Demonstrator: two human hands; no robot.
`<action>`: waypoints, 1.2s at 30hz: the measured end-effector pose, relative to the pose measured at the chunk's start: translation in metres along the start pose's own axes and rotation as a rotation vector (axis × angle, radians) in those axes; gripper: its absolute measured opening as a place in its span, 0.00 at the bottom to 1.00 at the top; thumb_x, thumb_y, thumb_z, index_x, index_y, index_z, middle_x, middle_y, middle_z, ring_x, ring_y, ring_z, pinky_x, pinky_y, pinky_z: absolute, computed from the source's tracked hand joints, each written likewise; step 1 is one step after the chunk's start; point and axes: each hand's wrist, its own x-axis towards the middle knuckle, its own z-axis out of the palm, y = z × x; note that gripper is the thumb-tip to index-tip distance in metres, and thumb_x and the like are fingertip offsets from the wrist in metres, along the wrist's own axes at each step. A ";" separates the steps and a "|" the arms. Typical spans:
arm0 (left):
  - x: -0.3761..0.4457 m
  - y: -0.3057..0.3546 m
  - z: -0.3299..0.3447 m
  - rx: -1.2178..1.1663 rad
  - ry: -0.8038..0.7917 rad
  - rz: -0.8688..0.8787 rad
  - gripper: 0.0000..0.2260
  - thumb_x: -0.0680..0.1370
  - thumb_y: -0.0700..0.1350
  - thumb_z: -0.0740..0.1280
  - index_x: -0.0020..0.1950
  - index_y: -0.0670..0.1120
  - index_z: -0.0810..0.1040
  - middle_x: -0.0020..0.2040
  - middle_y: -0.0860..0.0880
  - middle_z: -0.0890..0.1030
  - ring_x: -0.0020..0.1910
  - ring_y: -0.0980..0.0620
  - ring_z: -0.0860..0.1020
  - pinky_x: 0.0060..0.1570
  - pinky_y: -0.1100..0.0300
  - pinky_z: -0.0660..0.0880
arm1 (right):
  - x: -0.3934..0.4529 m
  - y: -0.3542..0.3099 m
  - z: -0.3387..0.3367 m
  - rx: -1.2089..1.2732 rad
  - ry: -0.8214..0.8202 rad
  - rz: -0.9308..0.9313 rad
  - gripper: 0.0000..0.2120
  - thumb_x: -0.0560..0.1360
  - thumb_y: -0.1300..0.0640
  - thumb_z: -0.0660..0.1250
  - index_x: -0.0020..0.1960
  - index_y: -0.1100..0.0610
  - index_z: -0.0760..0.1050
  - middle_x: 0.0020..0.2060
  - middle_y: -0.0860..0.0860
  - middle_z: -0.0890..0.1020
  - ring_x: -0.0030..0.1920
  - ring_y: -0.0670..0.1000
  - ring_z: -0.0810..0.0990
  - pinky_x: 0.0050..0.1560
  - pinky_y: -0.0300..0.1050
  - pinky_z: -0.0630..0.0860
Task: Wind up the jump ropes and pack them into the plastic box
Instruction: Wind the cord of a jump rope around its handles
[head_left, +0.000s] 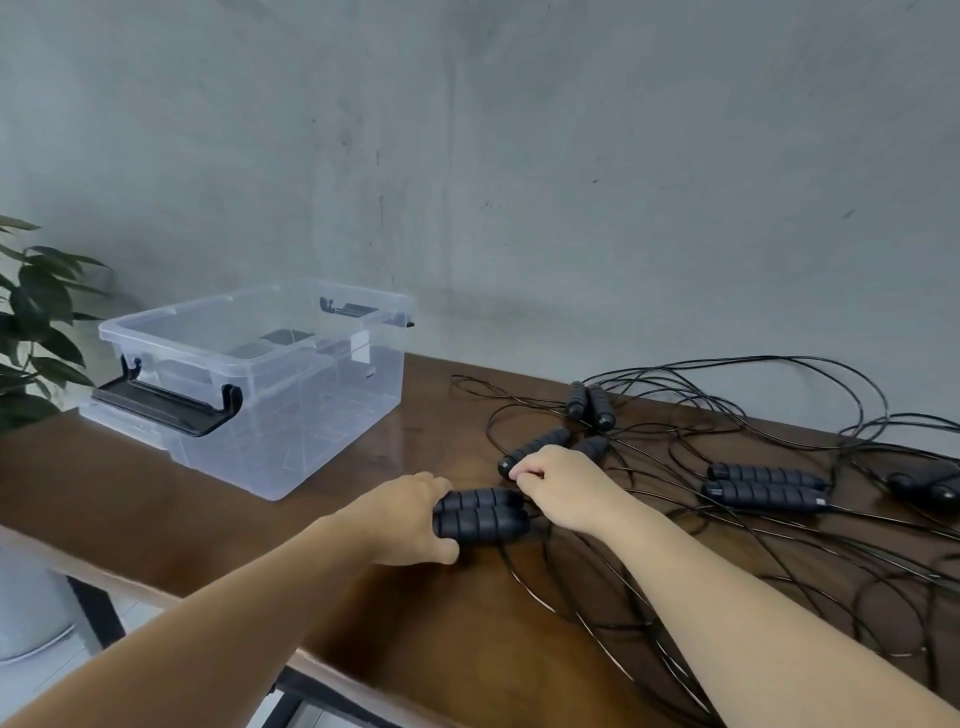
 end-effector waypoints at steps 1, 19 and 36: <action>-0.002 0.000 -0.001 -0.064 0.018 0.008 0.18 0.68 0.58 0.70 0.53 0.53 0.72 0.47 0.54 0.76 0.45 0.54 0.76 0.47 0.59 0.76 | 0.001 0.000 0.002 0.006 0.010 0.000 0.17 0.83 0.52 0.54 0.63 0.50 0.79 0.63 0.50 0.78 0.61 0.53 0.76 0.61 0.46 0.72; -0.010 0.092 -0.084 -1.178 0.066 0.004 0.13 0.75 0.49 0.70 0.54 0.42 0.76 0.41 0.46 0.77 0.30 0.53 0.72 0.24 0.64 0.67 | -0.036 0.004 -0.063 0.537 0.353 0.076 0.15 0.84 0.54 0.50 0.58 0.54 0.74 0.32 0.49 0.79 0.26 0.50 0.77 0.35 0.40 0.75; 0.022 0.158 -0.064 -0.770 -0.043 0.033 0.12 0.74 0.44 0.71 0.53 0.42 0.73 0.37 0.45 0.76 0.24 0.53 0.72 0.23 0.66 0.65 | -0.089 -0.003 -0.099 -0.330 -0.146 -0.057 0.14 0.82 0.56 0.56 0.54 0.61 0.77 0.50 0.57 0.80 0.48 0.58 0.78 0.45 0.47 0.73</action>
